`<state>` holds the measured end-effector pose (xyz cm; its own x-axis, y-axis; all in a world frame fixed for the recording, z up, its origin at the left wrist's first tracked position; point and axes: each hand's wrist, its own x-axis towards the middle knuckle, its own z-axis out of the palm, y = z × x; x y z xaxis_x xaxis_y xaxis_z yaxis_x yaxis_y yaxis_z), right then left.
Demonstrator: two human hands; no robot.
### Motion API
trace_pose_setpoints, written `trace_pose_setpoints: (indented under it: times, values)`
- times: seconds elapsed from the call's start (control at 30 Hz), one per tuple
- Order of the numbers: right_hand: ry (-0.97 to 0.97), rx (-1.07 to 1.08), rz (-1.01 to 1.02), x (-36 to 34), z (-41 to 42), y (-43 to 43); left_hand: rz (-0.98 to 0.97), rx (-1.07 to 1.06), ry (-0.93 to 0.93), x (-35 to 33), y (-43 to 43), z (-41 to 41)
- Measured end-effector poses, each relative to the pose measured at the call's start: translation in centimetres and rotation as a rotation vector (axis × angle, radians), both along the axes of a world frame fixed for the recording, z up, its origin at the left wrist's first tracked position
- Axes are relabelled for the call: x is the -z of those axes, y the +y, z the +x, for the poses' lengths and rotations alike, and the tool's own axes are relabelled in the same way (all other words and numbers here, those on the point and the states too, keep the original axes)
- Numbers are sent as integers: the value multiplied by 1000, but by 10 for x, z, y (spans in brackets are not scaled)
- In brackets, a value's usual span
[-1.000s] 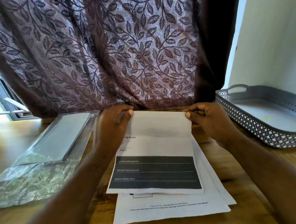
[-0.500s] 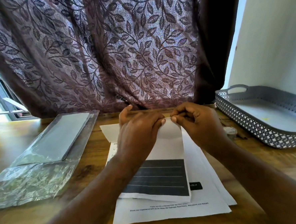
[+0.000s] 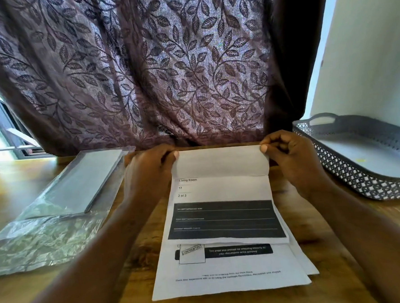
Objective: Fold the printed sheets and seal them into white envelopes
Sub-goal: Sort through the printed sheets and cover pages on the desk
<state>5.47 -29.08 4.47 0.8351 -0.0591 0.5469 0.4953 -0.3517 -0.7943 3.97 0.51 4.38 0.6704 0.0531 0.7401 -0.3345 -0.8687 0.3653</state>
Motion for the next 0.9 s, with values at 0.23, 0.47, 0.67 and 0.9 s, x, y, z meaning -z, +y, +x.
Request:
trace_pose_setpoints:
  times: [0.23, 0.47, 0.67, 0.9]
  values:
    - [159, -83, 145, 7, 6, -1, -114, 71, 74, 4, 4, 7]
    - [271, -130, 153, 13, 6, -4, -593, 303, 167, 4, -4, 8]
    - [303, -166, 374, 11, 4, -1, -795, 537, 443, 10, -6, 6]
    - [391, -282, 465, 7, 1, 0, -873, 569, 423, 14, 0, 12]
